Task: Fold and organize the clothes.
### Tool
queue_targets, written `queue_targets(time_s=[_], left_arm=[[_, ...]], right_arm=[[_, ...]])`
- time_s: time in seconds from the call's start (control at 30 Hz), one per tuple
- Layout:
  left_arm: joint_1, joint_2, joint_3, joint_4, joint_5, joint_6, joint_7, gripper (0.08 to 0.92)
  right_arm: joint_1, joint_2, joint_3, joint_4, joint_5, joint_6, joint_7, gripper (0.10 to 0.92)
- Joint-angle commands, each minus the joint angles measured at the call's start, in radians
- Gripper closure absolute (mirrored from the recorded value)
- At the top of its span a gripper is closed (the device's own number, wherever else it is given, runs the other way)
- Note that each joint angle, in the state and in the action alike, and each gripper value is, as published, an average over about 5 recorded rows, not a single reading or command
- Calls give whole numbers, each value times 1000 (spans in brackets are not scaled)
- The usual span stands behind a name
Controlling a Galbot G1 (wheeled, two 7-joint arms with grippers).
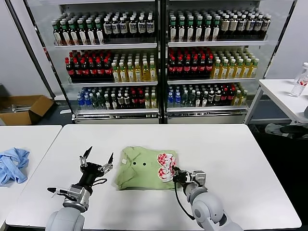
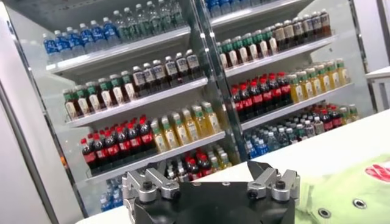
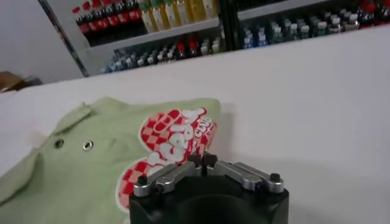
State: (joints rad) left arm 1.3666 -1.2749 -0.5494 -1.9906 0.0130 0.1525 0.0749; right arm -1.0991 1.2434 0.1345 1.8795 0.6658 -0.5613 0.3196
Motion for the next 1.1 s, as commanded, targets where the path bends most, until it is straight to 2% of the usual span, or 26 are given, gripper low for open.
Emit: queue_targets(time_s=[0.03, 0.37, 0.53, 0.67, 0.87, 1.0, 1.1], left_arm=[[6, 1, -3, 8, 8, -61, 18, 177], [-24, 13, 63, 21, 0, -181, -3, 177], [-60, 16, 100, 70, 65, -255, -32, 177], [-88, 17, 103, 102, 168, -302, -49, 177], [-124, 29, 53, 131, 192, -393, 132, 177], [-153, 37, 62, 112, 70, -311, 125, 177], [-162, 45, 77, 95, -63, -210, 74, 177]], right_arm=[[-33, -78, 90, 194, -8, -15, -2, 914], [-121, -180, 239, 177, -180, -10, -98, 919], [-93, -158, 223, 63, -350, 74, -186, 913], [-97, -145, 210, 80, -393, 98, -187, 828], [-105, -154, 226, 125, -427, 95, -180, 655], [-101, -145, 236, 132, -434, 129, -162, 542], [-101, -147, 261, 126, -448, 172, -162, 456]])
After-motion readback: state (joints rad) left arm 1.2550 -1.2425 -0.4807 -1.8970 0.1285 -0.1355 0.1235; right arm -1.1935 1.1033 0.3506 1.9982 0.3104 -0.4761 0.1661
